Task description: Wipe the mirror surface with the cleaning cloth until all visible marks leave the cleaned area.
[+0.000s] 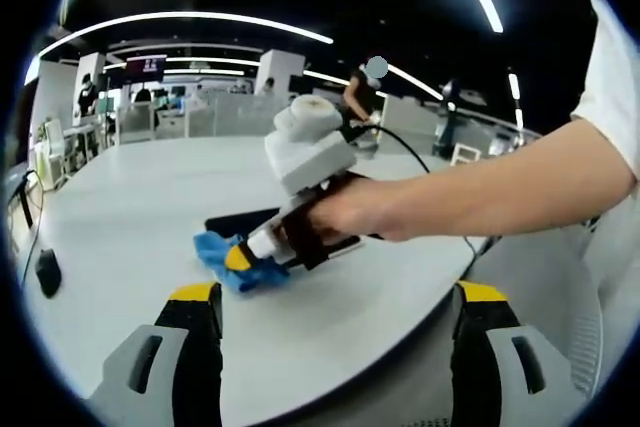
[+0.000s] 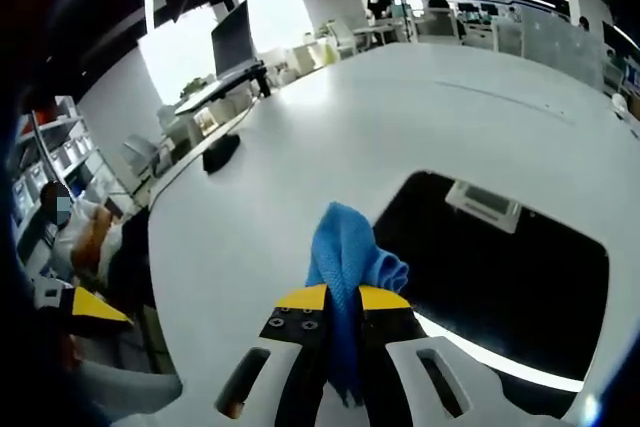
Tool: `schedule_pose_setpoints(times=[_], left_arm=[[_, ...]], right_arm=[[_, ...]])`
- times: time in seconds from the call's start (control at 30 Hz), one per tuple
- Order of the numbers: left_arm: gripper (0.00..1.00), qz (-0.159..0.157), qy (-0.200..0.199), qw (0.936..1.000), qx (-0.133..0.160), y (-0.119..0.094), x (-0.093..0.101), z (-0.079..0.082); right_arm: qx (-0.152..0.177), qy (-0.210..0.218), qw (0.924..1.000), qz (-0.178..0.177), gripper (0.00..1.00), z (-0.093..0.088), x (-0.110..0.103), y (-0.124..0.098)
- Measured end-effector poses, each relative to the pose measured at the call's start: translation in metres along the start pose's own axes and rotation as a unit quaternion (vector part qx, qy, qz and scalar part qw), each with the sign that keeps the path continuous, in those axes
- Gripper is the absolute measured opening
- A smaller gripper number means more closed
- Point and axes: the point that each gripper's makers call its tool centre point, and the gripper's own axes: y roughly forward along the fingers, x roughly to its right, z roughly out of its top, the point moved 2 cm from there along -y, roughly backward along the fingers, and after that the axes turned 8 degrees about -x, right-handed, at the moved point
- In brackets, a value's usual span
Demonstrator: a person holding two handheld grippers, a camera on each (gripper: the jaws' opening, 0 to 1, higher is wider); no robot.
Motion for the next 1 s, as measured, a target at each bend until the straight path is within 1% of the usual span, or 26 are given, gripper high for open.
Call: schedule_pose_setpoints(times=[0.17,0.67,1.0], left_arm=[[0.96,-0.001,0.000,1.0000,0.000,0.000,0.000,0.000],[0.96,-0.001,0.000,1.0000,-0.004,0.001,0.000,-0.001],[0.96,0.003,0.001,1.0000,-0.005,0.001,-0.001,-0.001]], right_arm=[[0.001,0.002,1.0000,0.000,0.04,0.001,0.000,0.000],[0.004,0.001,1.0000,-0.008,0.04,0.010,0.011,0.005],[0.008,0.006,0.9998,-0.015,0.04,0.015,0.012,0.004]])
